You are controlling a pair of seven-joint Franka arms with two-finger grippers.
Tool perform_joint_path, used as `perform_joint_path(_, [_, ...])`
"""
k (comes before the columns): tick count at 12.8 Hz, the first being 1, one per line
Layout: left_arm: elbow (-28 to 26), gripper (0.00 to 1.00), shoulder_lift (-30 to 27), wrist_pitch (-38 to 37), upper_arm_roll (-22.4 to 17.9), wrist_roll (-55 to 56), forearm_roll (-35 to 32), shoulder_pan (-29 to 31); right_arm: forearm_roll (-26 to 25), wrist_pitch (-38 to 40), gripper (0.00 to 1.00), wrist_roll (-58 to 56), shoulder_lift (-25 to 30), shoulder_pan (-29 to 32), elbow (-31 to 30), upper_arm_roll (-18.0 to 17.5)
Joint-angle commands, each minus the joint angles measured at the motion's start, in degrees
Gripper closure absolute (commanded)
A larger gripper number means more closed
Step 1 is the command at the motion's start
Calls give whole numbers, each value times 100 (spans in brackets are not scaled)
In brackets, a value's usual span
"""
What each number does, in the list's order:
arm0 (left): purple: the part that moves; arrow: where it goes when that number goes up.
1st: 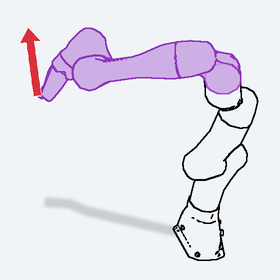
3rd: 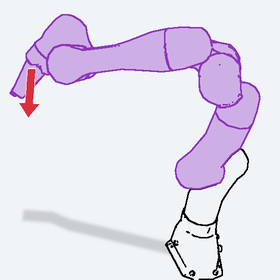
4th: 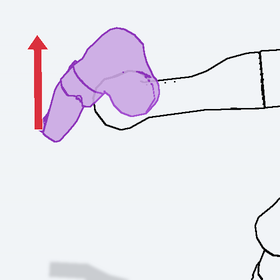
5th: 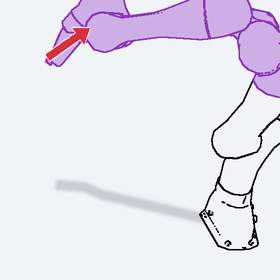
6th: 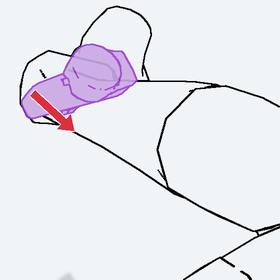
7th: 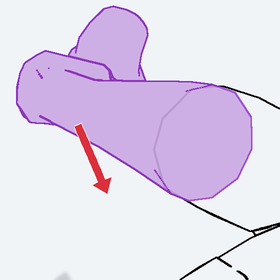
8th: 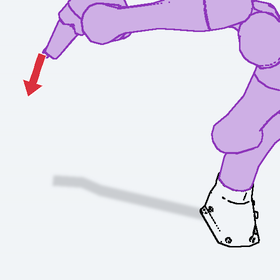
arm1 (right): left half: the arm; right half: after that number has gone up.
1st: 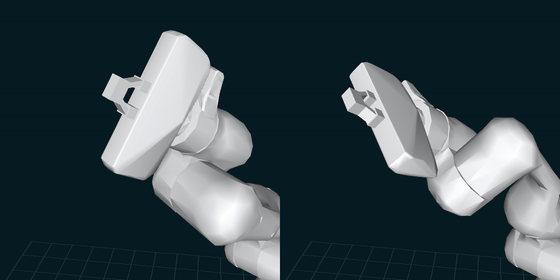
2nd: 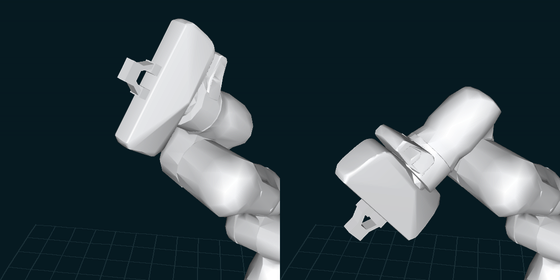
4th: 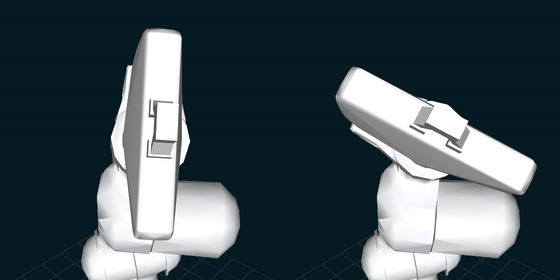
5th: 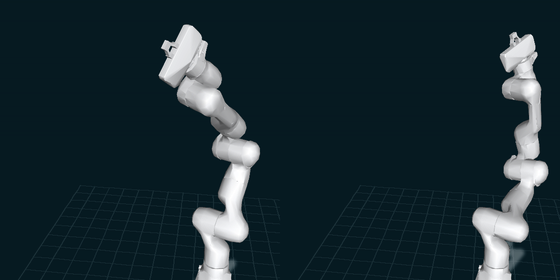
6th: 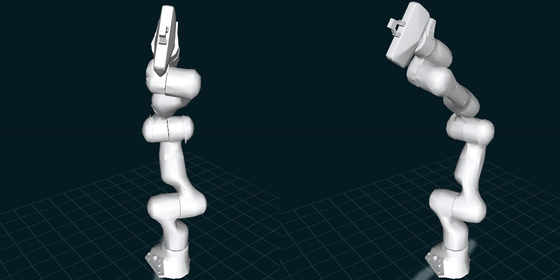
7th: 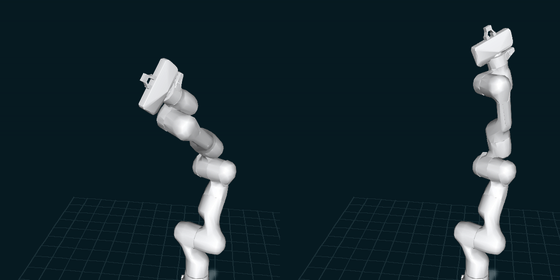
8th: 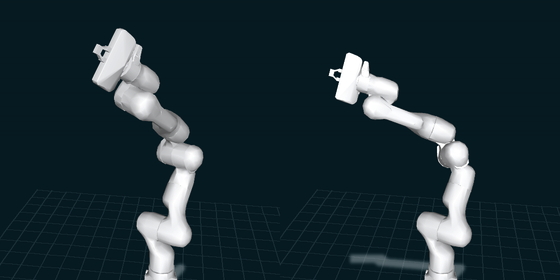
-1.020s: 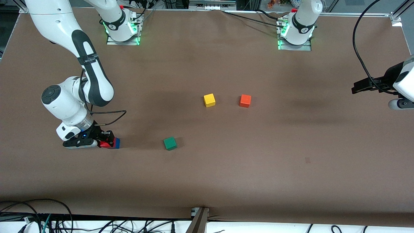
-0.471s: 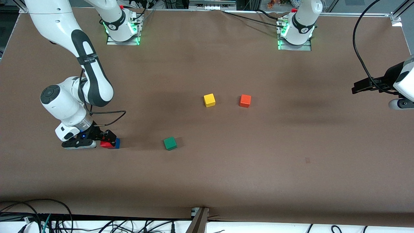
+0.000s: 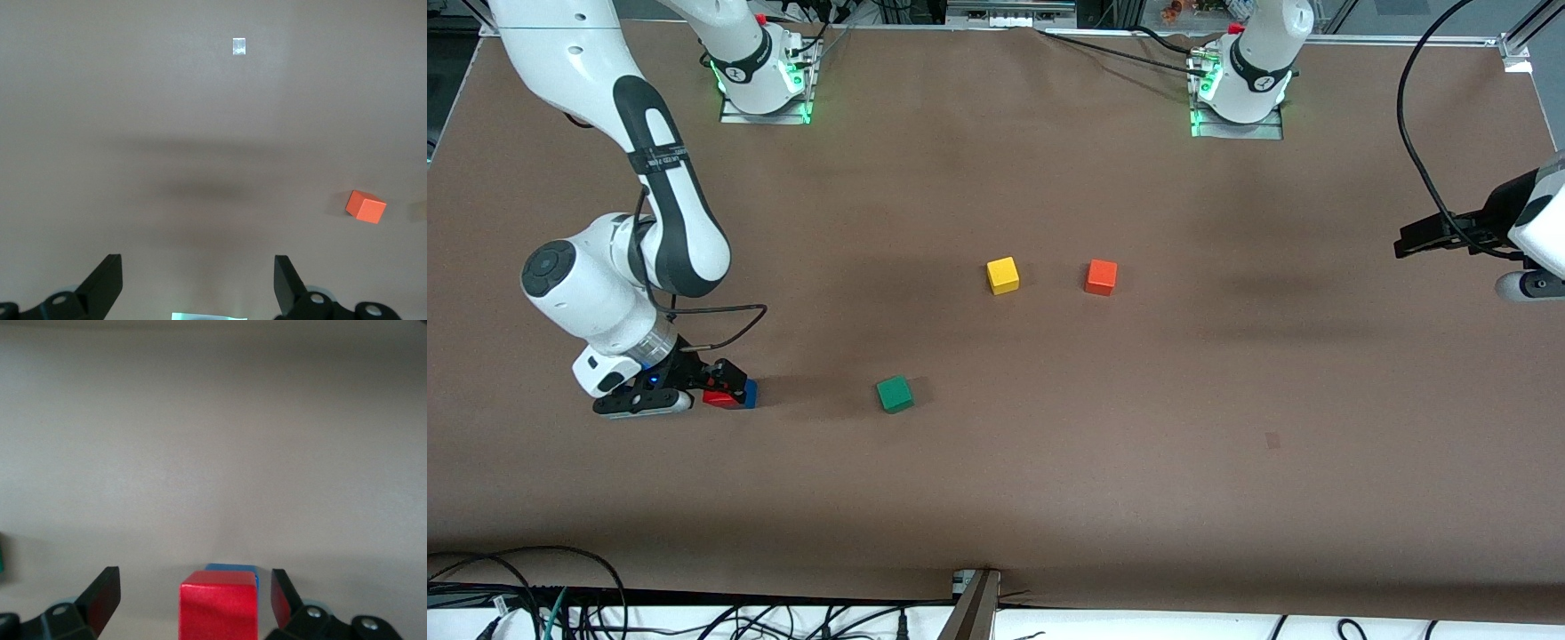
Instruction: Pass red block to right arm, stack on blue
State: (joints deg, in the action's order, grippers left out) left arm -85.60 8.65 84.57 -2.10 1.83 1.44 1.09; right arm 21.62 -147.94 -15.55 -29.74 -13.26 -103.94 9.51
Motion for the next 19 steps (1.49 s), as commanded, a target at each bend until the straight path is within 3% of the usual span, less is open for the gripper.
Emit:
perform_joint_path(1, [166, 0, 66, -72, 17, -121, -47, 23, -78, 789, 0, 17, 82, -19, 373, 191])
perform_joint_path(7, [166, 0, 75, -72, 17, -121, -47, 14, -895, 3302, 0, 788, 344, -10, 1639, 438])
perform_joint_path(14, [175, 0, 75, -72, 17, -121, -47, 5, -1520, 5738, 0, 1862, 2110, -19, 1623, 438])
perform_joint_path(17, [175, 0, 75, -63, 17, -121, -47, 5, -1616, 5943, 0, 1872, 2840, 42, 1123, 429])
perform_joint_path(19, [175, 0, 75, -72, 17, -121, -47, 5, -1722, 6048, 0, 1819, 2938, 218, 1025, 368])
